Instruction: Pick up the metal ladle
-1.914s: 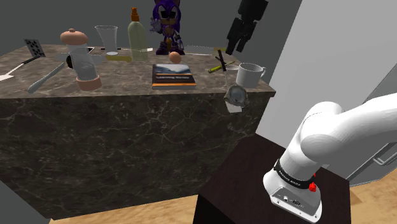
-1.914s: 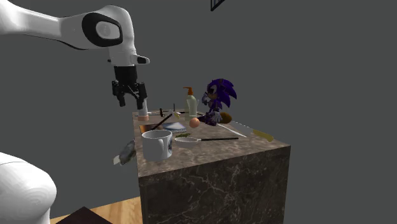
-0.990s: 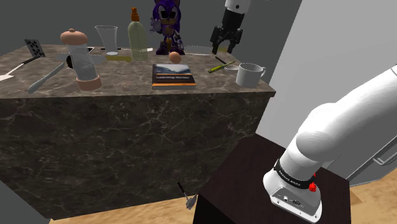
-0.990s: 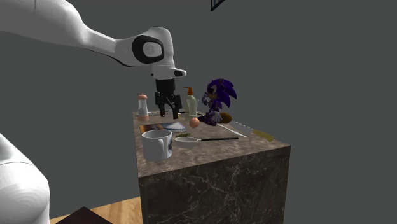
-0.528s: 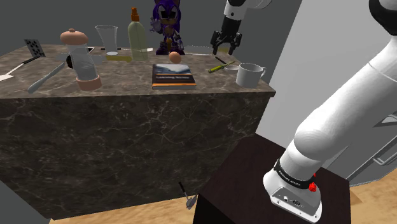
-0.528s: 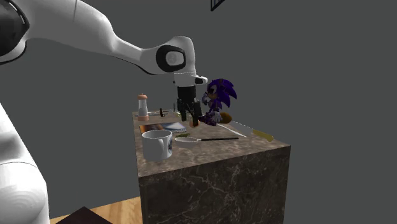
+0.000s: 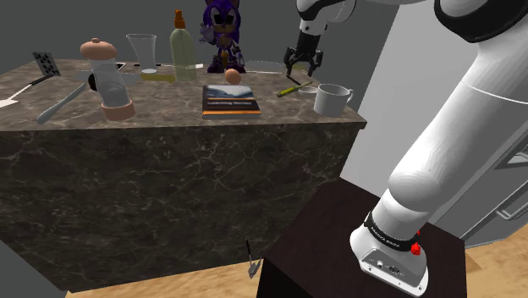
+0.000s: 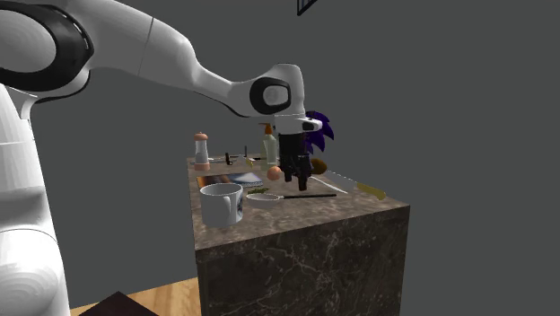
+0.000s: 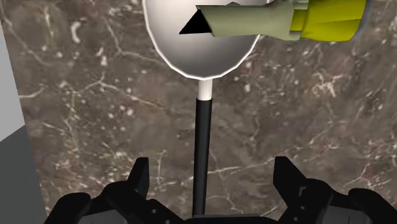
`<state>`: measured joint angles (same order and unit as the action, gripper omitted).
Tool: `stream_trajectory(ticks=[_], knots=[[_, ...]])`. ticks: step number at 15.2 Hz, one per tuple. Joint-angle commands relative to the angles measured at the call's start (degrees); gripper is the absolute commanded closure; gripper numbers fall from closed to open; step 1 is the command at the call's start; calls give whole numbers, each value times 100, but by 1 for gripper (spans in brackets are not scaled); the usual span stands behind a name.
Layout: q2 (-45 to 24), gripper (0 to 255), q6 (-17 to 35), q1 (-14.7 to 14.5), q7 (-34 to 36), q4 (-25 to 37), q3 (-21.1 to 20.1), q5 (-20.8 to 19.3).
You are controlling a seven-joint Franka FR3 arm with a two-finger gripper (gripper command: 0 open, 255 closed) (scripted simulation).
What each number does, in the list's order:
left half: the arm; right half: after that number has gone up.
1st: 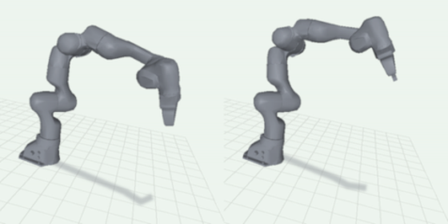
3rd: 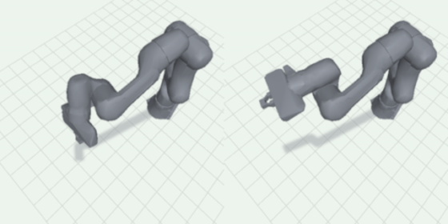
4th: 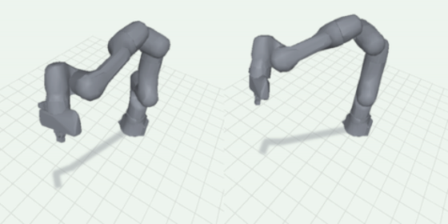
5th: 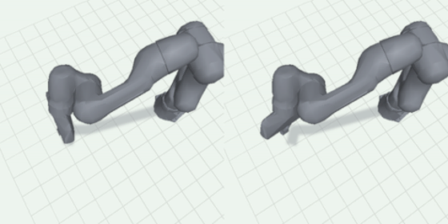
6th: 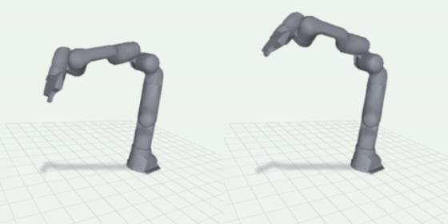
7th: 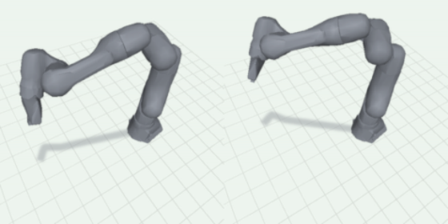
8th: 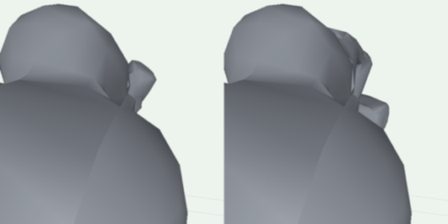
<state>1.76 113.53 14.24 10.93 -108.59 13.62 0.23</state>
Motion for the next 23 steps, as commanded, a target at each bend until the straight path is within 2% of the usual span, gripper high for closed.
stream_trajectory(ticks=[1,6,8,9,18,23], knots=[[-78,0,134,24,6,-58,26,12],[-154,0,552,28,-13,-402,30,36],[-154,0,552,28,-13,-403,30,35],[-162,255,551,28,-14,-394,30,37],[-154,255,552,28,-13,-402,30,36],[-84,255,177,24,4,-95,26,14]])
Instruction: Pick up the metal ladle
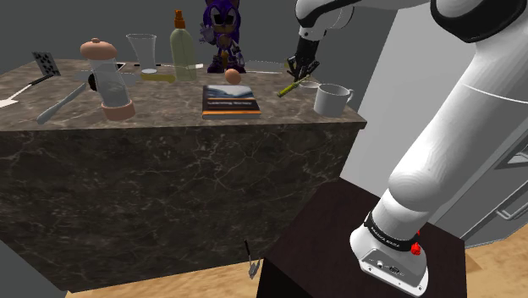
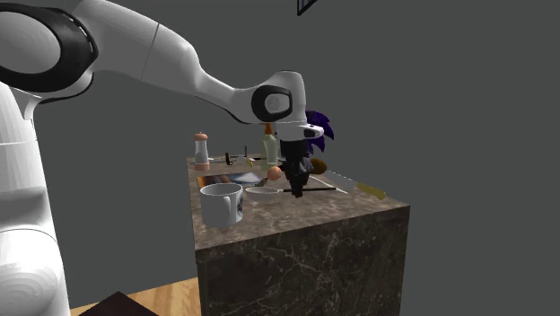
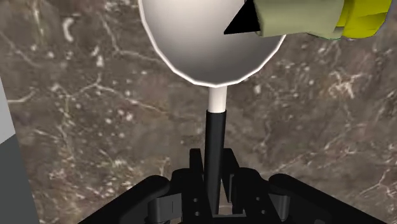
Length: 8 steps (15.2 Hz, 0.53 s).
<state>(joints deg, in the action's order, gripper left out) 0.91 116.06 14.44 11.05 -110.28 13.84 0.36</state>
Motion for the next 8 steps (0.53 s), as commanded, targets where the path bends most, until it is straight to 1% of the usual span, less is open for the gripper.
stream_trajectory(ticks=[1,8], knots=[[11,255,-151,3,-5,139,3,-2],[47,255,-684,1,6,636,0,-14]])
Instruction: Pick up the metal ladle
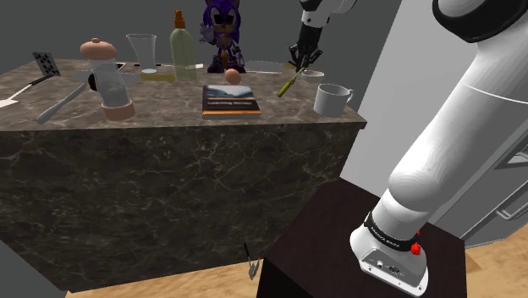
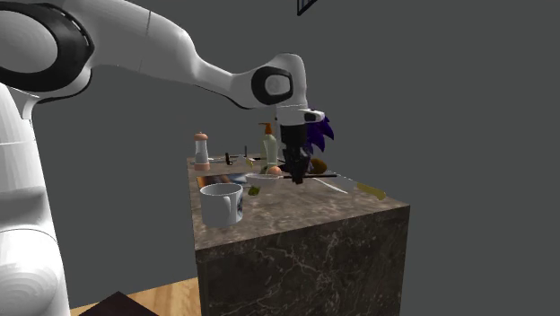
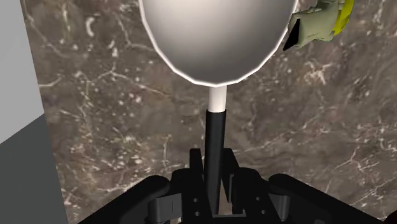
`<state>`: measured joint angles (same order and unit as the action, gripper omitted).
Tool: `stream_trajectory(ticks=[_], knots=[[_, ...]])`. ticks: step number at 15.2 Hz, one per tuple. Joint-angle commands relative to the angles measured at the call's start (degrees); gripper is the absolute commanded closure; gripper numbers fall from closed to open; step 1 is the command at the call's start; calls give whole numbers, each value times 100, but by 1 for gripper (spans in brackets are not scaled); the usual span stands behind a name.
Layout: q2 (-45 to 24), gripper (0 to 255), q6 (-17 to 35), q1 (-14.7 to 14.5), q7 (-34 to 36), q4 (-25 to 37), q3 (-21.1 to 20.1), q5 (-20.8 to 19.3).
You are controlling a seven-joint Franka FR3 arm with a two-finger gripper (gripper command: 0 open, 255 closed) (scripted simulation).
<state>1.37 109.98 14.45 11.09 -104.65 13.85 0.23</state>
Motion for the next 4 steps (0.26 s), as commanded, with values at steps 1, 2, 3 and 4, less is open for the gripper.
stream_trajectory(ticks=[1,2,3,4], knots=[[2,255,-153,-1,2,150,-1,-1],[1,255,-231,-1,3,228,-1,0],[2,255,-242,-1,3,239,-1,-1],[1,255,-243,-1,3,240,-1,0]])
